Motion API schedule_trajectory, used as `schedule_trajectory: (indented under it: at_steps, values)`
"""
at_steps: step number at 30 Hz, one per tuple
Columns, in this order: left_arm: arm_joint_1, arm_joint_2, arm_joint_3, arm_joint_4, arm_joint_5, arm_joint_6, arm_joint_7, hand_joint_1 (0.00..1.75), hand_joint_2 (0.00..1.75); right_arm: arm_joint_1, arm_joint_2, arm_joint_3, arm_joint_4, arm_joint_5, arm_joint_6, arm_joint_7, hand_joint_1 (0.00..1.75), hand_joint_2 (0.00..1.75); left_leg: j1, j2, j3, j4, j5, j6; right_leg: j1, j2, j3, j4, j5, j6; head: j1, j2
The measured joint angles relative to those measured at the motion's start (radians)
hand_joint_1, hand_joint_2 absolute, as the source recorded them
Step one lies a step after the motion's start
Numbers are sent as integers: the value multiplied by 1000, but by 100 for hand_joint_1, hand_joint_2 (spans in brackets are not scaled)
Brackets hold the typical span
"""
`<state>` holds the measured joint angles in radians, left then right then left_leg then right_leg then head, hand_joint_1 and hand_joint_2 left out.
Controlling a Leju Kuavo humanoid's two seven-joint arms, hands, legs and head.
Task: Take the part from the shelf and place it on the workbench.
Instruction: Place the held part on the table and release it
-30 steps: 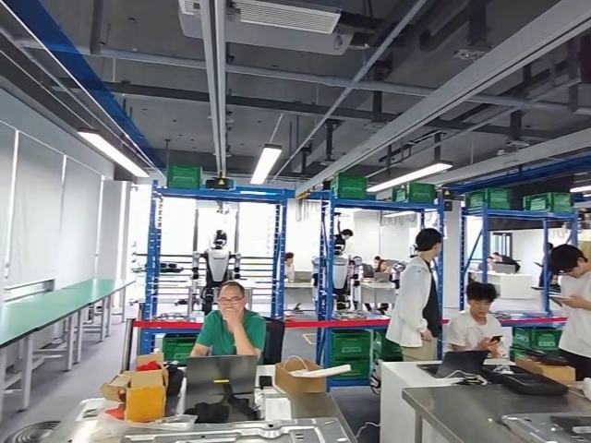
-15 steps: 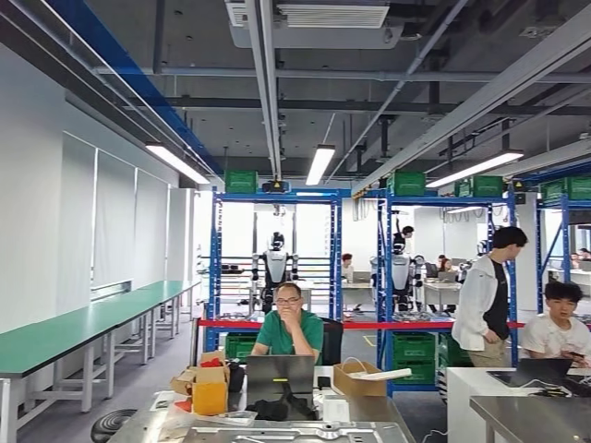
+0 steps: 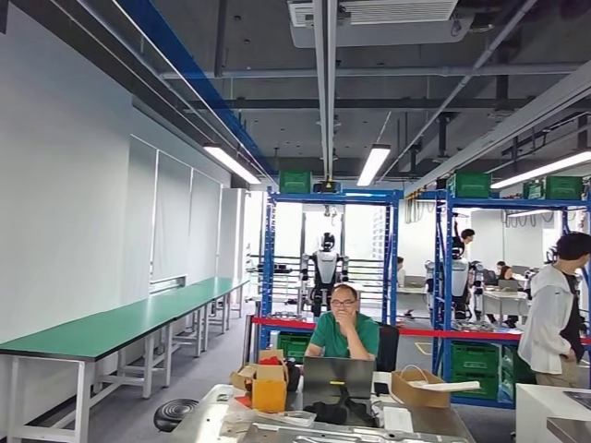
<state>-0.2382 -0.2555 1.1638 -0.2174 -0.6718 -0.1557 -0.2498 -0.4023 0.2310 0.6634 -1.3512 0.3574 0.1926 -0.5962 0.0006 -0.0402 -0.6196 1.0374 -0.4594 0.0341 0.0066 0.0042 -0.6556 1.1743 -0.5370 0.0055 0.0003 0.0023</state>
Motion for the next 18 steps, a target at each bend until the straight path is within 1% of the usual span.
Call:
schedule_trajectory:
  at_steps: [1,2,3,4,6,11,18]
  values:
    - [0,-1,0,0,0,0,0,0,175,-1,0,0,0,0,0,0,175,175,-1,-4,0,0,-1,0,5,7,28,-68,33,-8,0,0]
    - [-1,-2,0,0,0,0,0,0,175,-2,0,0,0,0,0,0,175,175,-1,-7,-1,0,-1,-1,9,12,49,-119,54,-15,0,0]
    - [0,-2,0,0,0,-1,0,0,175,-2,0,0,0,-1,1,-1,175,175,-1,-9,-4,1,-1,0,11,17,59,-150,62,-14,0,0]
    - [1,-2,0,0,0,-1,0,0,175,-2,0,0,0,-3,2,-1,175,175,-1,-9,-8,2,-2,-1,12,19,62,-159,60,-10,0,0]
    - [2,-2,0,0,0,-1,1,0,175,-1,0,0,0,-7,5,-2,175,175,0,-9,-10,3,-3,0,11,19,61,-166,59,1,0,0]
    - [0,0,0,0,0,-1,0,0,175,-1,0,0,1,-14,8,-3,175,175,2,-9,-8,-3,1,-5,12,19,61,-166,59,-1,0,0]
    - [0,0,0,0,0,-1,1,0,175,-2,0,0,2,-15,9,-3,175,175,1,-9,-8,-3,2,-6,12,19,61,-164,59,-3,0,0]
